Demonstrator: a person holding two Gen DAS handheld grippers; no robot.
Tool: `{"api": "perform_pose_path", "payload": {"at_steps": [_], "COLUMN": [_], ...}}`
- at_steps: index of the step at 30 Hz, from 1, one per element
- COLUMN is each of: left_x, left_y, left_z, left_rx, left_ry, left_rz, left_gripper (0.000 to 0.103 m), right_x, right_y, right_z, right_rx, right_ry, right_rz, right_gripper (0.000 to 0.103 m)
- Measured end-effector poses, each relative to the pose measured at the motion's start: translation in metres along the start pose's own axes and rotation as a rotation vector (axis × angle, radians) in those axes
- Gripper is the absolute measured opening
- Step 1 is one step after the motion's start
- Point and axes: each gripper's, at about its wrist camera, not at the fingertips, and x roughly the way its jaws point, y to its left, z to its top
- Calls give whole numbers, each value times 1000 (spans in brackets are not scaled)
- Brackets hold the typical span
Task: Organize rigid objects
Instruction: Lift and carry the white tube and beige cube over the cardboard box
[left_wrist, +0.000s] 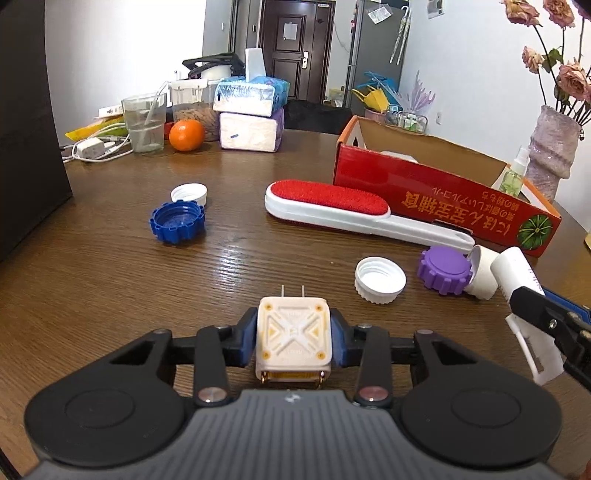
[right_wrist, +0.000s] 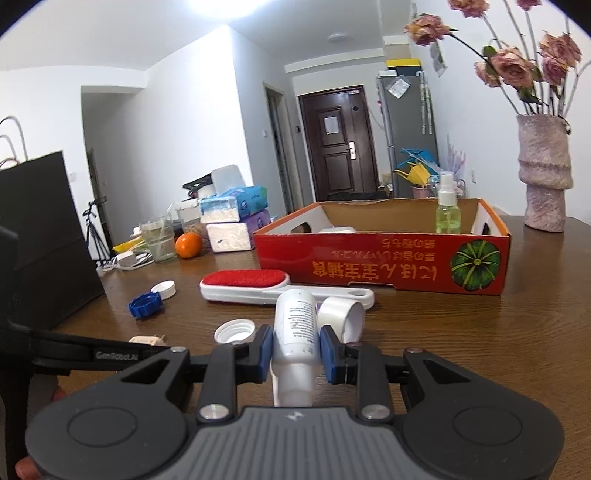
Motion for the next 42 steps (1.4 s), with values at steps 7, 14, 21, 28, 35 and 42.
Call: {"api": "perform_pose_path", "payload": {"at_steps": [7, 14, 21, 28, 35, 42], "left_x": [-21, -43, -59, -74, -87, -82], "left_y": [-12, -29, -44, -60, -79, -95], "left_z": [10, 26, 45, 70, 99, 125], "left_rx": [20, 45, 74, 96, 112, 125], "left_ry": [-38, -84, -138, -194, -245, -257], "left_rz": [-52, -97, -97, -96, -107, -112], "left_gripper": [40, 40, 40, 40, 40, 40], "right_x": [-13, -32, -47, -57, -61, -58], "right_y": [-13, -21, -24, -29, -30, -31], "right_z": [14, 49, 80, 101, 121, 139], "right_rx": [35, 33, 9, 9, -1, -7], "right_ry": [-29, -97, -157, -195, -215, -234], "right_rz": [-27, -41, -56, -61, -81, -96], "right_gripper": [27, 27, 27, 27, 27, 27]}}
